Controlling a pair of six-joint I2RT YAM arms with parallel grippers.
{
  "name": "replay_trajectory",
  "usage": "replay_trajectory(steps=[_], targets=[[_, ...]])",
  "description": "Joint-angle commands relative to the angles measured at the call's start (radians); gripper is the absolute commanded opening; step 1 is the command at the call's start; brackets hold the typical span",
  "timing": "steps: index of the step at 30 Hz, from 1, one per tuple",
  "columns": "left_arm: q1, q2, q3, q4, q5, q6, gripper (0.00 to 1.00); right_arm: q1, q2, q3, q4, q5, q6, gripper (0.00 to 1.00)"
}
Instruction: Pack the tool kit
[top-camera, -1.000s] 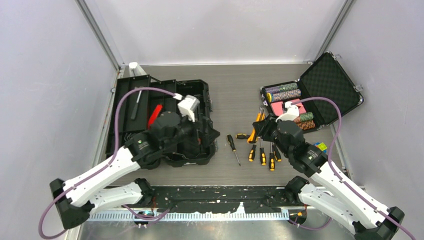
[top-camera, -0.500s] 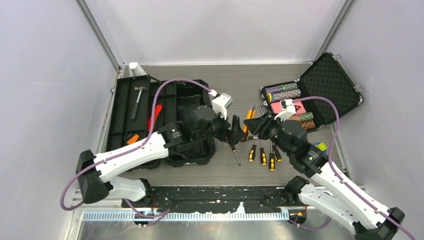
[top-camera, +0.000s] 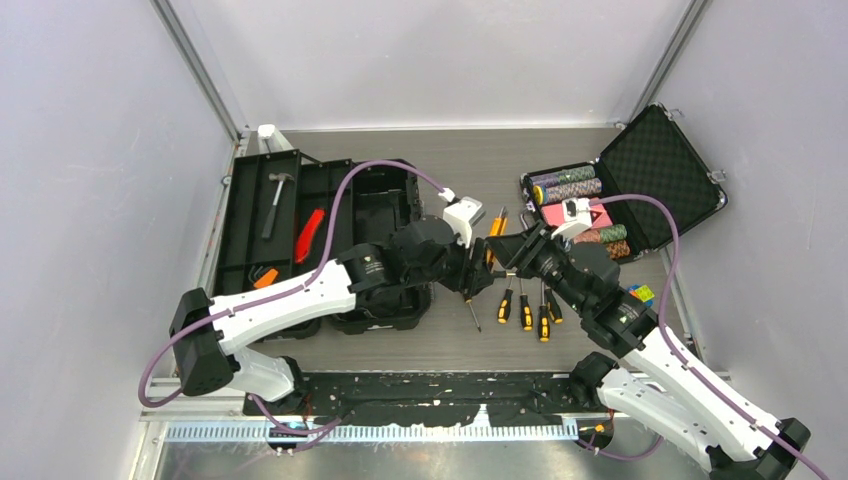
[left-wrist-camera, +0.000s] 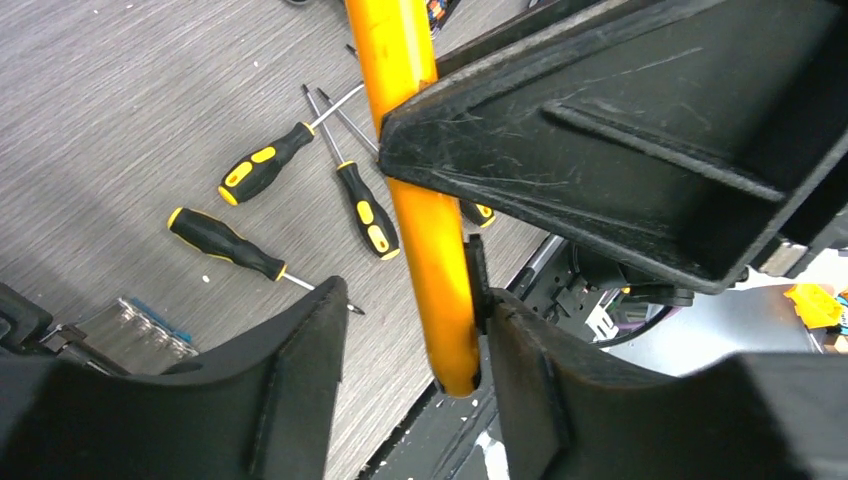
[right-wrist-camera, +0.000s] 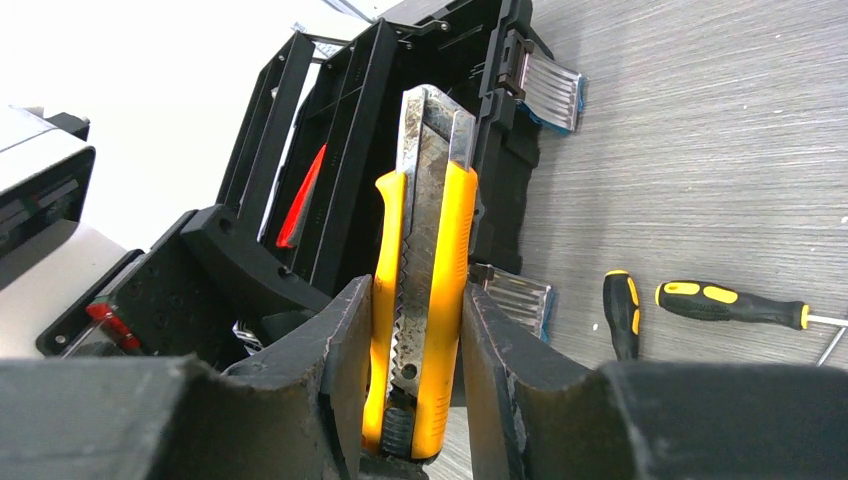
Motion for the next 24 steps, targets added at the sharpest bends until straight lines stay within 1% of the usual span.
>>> replay_trajectory(steps=[1,4,6,8,10,11,12,13,14,15,16,18,22,24], targets=[[-0.007,-0.016,0.043,0.007,-0.007,0.015,0.50,0.000,0.005,-0.010,0.087,-0.022,0.024,0.06],[-0.008,-0.030,0.034,0.002,-0.021,0.017,0.36,-0.001,0.010,-0.015,0.094,-0.030,0.025,0.07],[-0.008,-0.043,0.027,-0.008,-0.038,0.024,0.24,0.000,0.012,-0.016,0.093,-0.032,0.025,0.09],[-0.007,-0.059,0.021,-0.031,-0.065,0.034,0.14,-0.001,0.011,-0.014,0.087,-0.032,0.021,0.13],[-0.007,-0.078,0.021,-0.072,-0.105,0.044,0.07,-0.001,0.008,-0.011,0.081,-0.029,0.012,0.22],[-0.007,-0.088,0.021,-0.099,-0.128,0.051,0.05,-0.001,0.006,-0.010,0.072,-0.027,0.003,0.33],[-0.007,-0.098,0.025,-0.129,-0.161,0.057,0.03,-0.002,0.003,-0.004,0.067,-0.020,-0.003,0.38],[-0.007,-0.110,0.029,-0.169,-0.200,0.062,0.02,-0.001,0.000,0.000,0.054,-0.015,-0.020,0.50],[-0.007,-0.121,0.034,-0.214,-0.241,0.066,0.01,-0.001,-0.004,0.010,0.043,0.002,-0.030,0.59],[-0.004,-0.133,0.042,-0.260,-0.288,0.070,0.00,-0.001,-0.009,0.014,0.018,0.013,-0.049,0.63],[-0.002,-0.144,0.048,-0.311,-0.331,0.076,0.00,-0.001,-0.018,0.023,-0.009,0.041,-0.061,0.68],[0.013,-0.171,0.057,-0.433,-0.418,0.075,0.00,-0.001,-0.035,0.034,-0.049,0.088,-0.102,0.73],[0.084,-0.213,0.050,-0.631,-0.543,0.048,0.00,-0.002,-0.075,0.041,-0.099,0.165,-0.154,0.76],[0.138,-0.236,0.032,-0.702,-0.566,0.031,0.00,-0.002,-0.092,0.040,-0.116,0.196,-0.172,0.77]])
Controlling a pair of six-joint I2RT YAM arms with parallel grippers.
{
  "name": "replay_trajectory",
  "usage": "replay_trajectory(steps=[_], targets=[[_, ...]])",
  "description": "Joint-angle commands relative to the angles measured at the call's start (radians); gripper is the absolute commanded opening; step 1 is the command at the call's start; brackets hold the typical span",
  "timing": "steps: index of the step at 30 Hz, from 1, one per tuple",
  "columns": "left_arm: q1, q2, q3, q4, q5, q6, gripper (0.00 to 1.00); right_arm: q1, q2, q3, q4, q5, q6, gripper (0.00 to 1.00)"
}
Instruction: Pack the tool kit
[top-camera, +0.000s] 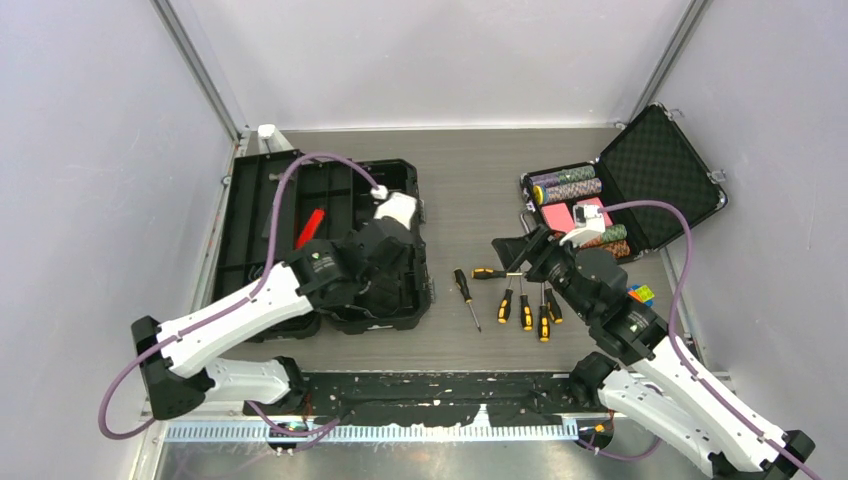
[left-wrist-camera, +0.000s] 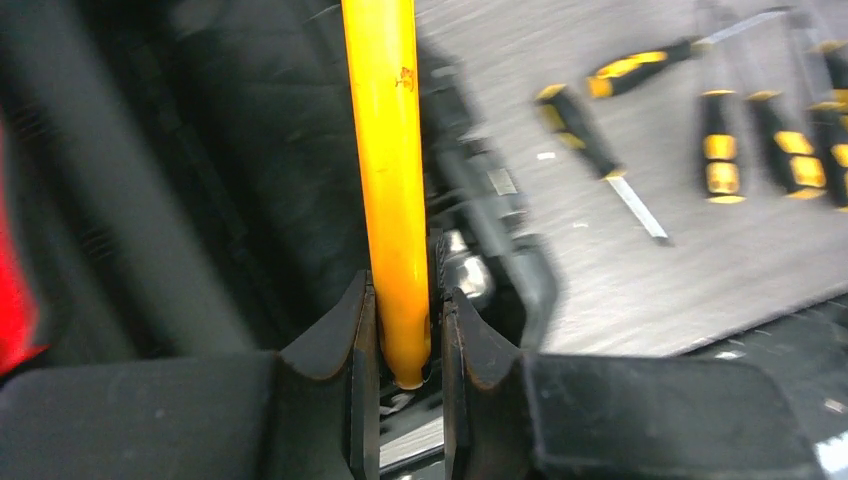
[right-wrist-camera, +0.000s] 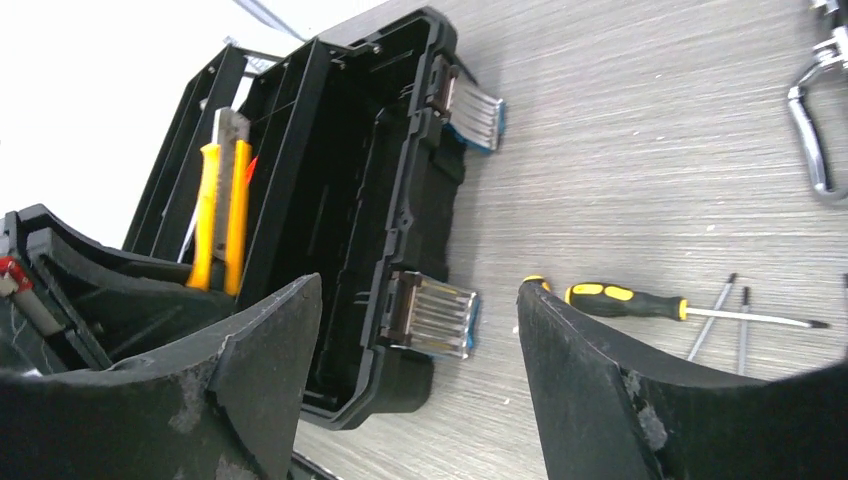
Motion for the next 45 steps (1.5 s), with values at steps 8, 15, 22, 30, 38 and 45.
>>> replay_trajectory(steps=[8,15,22,30,38,45], targets=[[0.269,-0.158,-0.044,-0.367,-0.192,-0.024,0.00,-0.003,-0.061,0.048,-0.071,0.153,-0.106,0.78],[0.406,-0.161,-0.054,-0.445,-0.099,0.030,0.00,-0.003,-0.062,0.044,-0.072,0.156,-0.108,0.78],[0.501,-0.143,-0.063,-0.431,0.051,0.114,0.00,-0.003,-0.072,0.031,-0.071,0.161,-0.110,0.78],[0.552,-0.073,-0.038,-0.450,0.142,0.169,0.00,-0.003,-0.088,0.012,-0.072,0.165,-0.108,0.78],[0.593,0.004,0.003,-0.472,0.142,0.169,0.00,-0.003,-0.093,0.004,-0.072,0.173,-0.112,0.78],[0.617,0.079,0.026,-0.500,0.091,0.148,0.02,-0.004,-0.116,-0.008,-0.072,0.190,-0.119,0.78]])
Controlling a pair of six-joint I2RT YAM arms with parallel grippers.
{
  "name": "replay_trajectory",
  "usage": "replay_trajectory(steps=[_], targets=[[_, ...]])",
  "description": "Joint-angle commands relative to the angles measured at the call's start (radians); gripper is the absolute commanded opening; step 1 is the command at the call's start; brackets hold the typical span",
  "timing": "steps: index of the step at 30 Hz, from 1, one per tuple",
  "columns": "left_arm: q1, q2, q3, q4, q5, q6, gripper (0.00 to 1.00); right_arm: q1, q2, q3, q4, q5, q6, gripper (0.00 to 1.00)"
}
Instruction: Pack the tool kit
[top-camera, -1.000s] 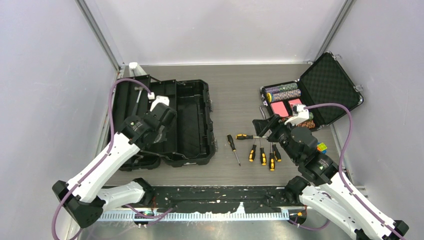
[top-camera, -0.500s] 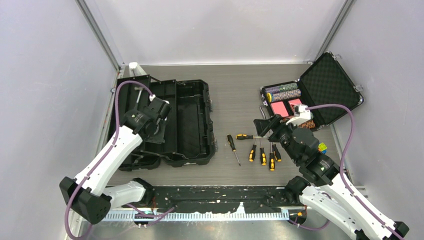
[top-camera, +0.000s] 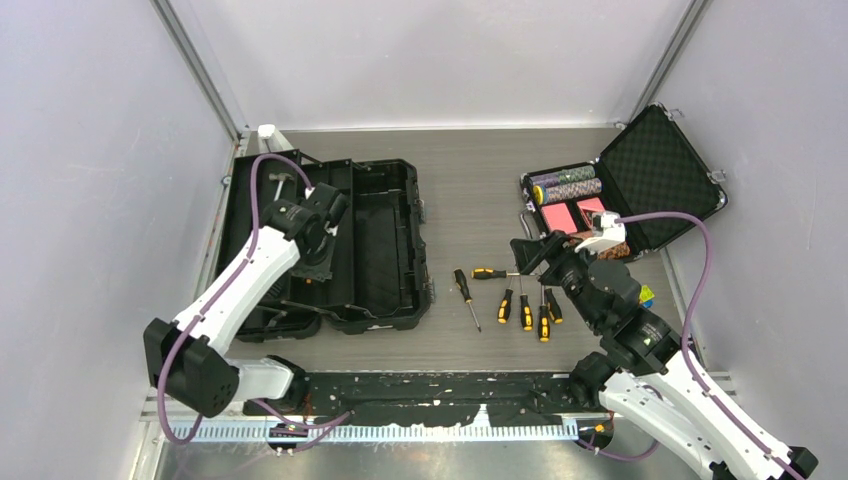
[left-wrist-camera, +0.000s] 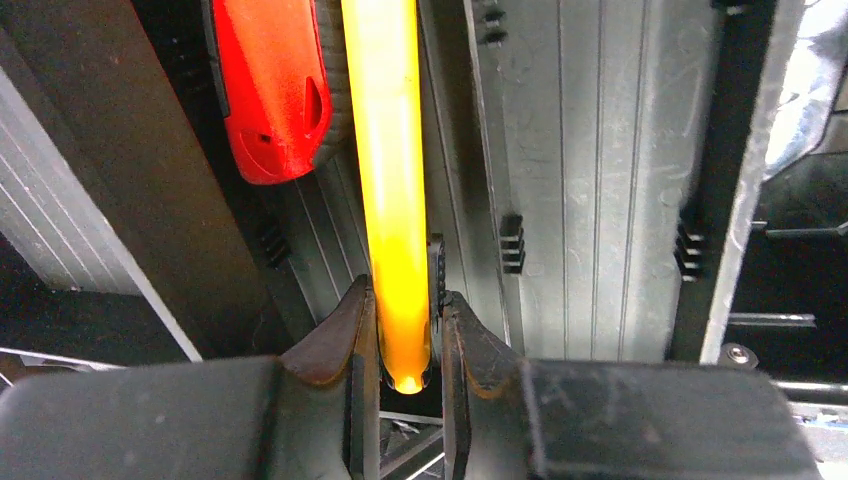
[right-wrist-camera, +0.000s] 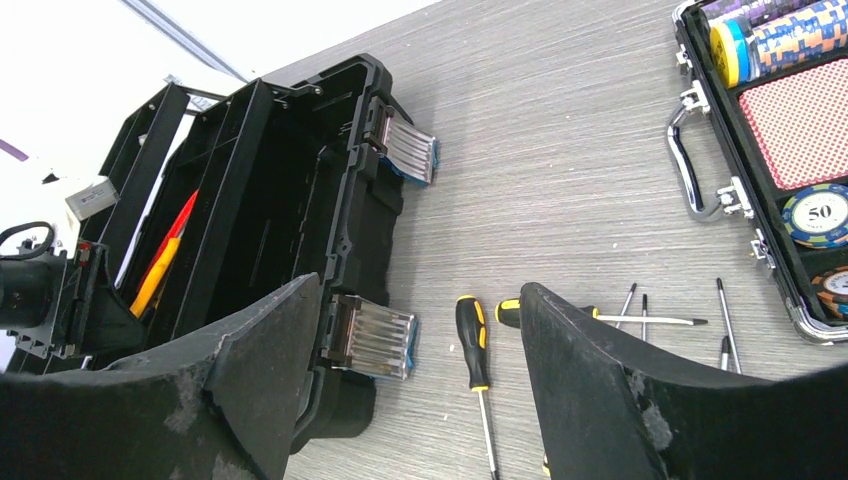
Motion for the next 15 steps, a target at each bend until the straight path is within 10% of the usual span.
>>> replay_trajectory(steps=[1,15], targets=[[0.020,0.032,0.062,-0.038,-0.058,-0.020,0.02,-0.003,-0.020,-0.006,0.020,0.040,-0.022,0.78],[0.038,0.082,0.103,-0.020,-0.083,-0.065,0.16,-0.004,-0.045,-0.013,0.014,0.051,-0.027,0.78]])
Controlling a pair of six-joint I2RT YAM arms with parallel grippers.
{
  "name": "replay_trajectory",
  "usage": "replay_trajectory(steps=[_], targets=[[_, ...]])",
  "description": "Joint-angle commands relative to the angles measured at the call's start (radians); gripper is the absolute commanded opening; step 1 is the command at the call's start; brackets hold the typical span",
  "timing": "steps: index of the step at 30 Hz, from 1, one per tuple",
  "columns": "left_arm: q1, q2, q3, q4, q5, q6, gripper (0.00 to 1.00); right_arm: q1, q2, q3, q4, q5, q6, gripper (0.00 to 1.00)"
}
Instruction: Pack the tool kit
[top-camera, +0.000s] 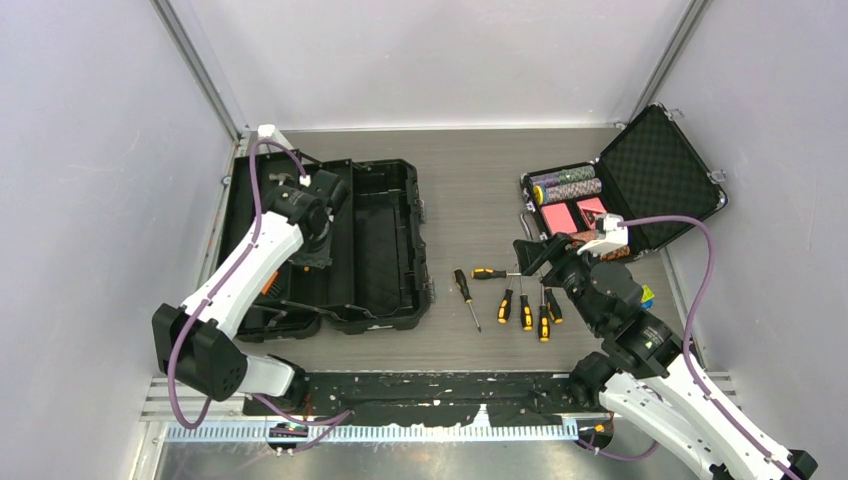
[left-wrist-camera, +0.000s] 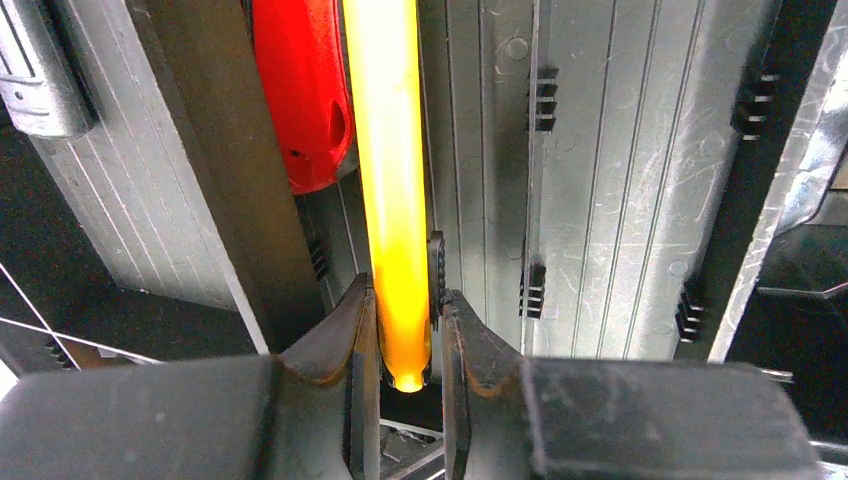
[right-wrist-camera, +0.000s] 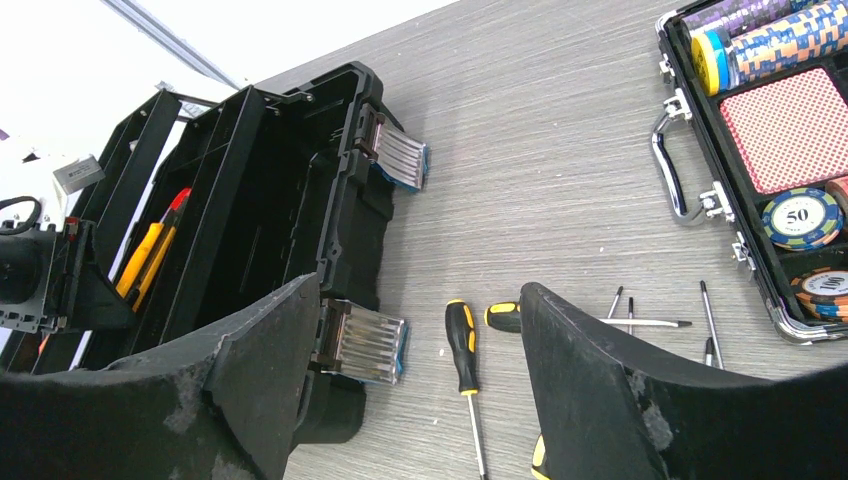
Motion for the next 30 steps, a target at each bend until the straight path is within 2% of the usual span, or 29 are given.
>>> replay_trajectory(steps=[1,7,10,19,25,27,30], targets=[[0.005,-0.028,-0.004,0.006,-0.009,-0.008,0.19,-0.004,-0.016,0.004,0.014,0.031,-0.010,0.78],[0.005,-0.090,-0.044,0.010,0.002,0.000,0.44,-0.003,0.007,0.008,0.014,0.019,-0.007,0.79],[0.005,-0.112,-0.043,0.009,0.011,0.005,0.52,-0.004,0.012,0.013,0.013,0.013,-0.007,0.79],[0.005,-0.202,-0.021,0.039,0.074,0.015,0.56,-0.004,0.035,0.025,0.000,0.014,-0.036,0.79],[0.006,-0.316,-0.042,0.145,0.181,0.015,0.56,-0.003,0.145,0.058,-0.020,-0.085,-0.081,0.77],[0.005,-0.377,-0.051,0.190,0.196,0.013,0.61,-0.003,0.208,0.074,-0.034,-0.131,-0.088,0.76],[0.005,-0.475,-0.088,0.282,0.212,0.020,0.75,-0.004,0.334,0.095,-0.051,-0.211,-0.113,0.73]])
